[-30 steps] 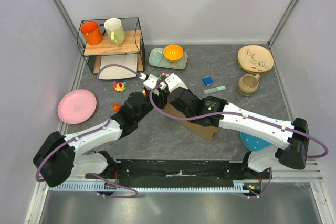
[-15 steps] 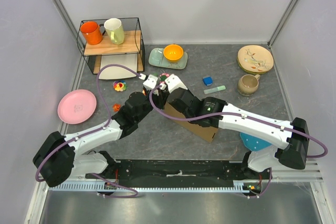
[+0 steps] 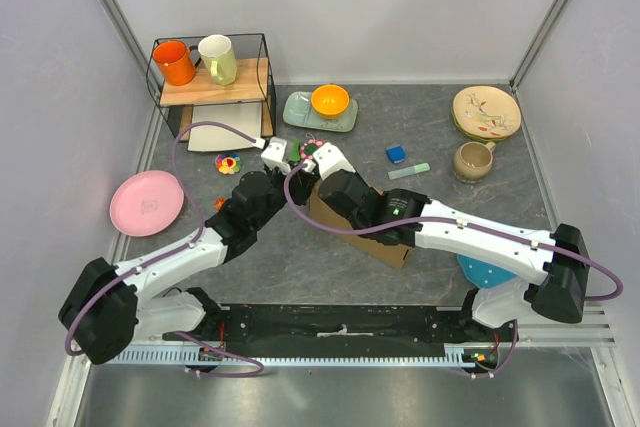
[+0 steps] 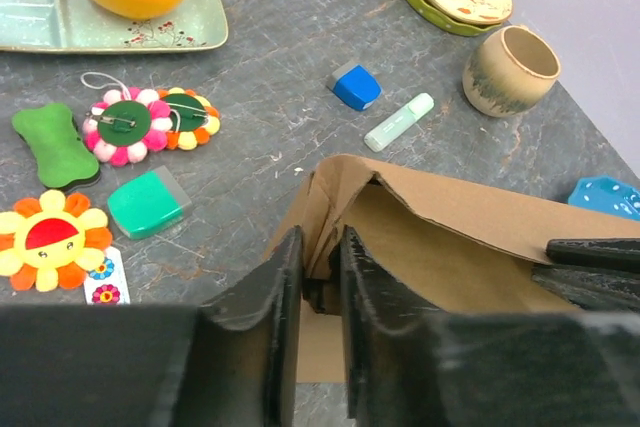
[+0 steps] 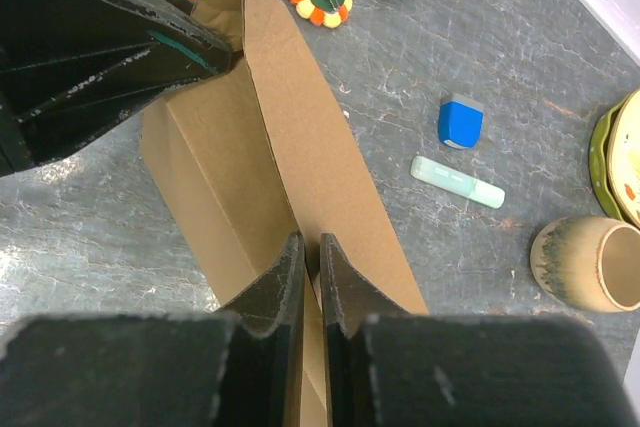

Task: Fold the paper box

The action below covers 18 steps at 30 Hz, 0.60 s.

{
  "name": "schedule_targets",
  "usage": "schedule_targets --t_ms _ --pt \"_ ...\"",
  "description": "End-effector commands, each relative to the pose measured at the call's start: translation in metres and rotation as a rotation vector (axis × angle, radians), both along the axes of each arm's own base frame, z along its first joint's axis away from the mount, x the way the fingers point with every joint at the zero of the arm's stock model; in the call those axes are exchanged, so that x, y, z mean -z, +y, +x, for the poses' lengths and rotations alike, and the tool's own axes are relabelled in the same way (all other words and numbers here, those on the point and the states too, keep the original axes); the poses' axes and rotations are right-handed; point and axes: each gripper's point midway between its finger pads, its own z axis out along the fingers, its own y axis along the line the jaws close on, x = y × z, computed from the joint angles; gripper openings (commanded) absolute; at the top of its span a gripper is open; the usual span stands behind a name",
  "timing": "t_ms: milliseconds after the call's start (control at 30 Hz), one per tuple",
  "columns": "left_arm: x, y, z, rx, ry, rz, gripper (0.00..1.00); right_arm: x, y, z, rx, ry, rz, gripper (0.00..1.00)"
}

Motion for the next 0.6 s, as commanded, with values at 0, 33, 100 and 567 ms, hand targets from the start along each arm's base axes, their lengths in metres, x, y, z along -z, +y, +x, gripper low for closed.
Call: schedule_targets --t_ms 0,33,100,567 --pt "-0.011 0.032 0.018 -0.163 0.017 -0.050 0.32 0.016 -0.014 -0.011 0.004 0.039 -0.047 0.00" --pt "-0.013 0.034 0.019 -0.166 0.014 -0.053 0.37 0.015 -0.014 -0.011 0.005 0.037 -0.045 0.00" --pt "-0.018 0.034 0.018 -0.166 0.006 -0.060 0.45 0.015 -0.013 -0.011 0.003 0.037 -0.045 0.00" --pt "-0.055 0.029 0.013 -0.106 -0.076 -0.079 0.52 0.003 -0.006 -0.009 -0.001 0.021 -0.017 0.00"
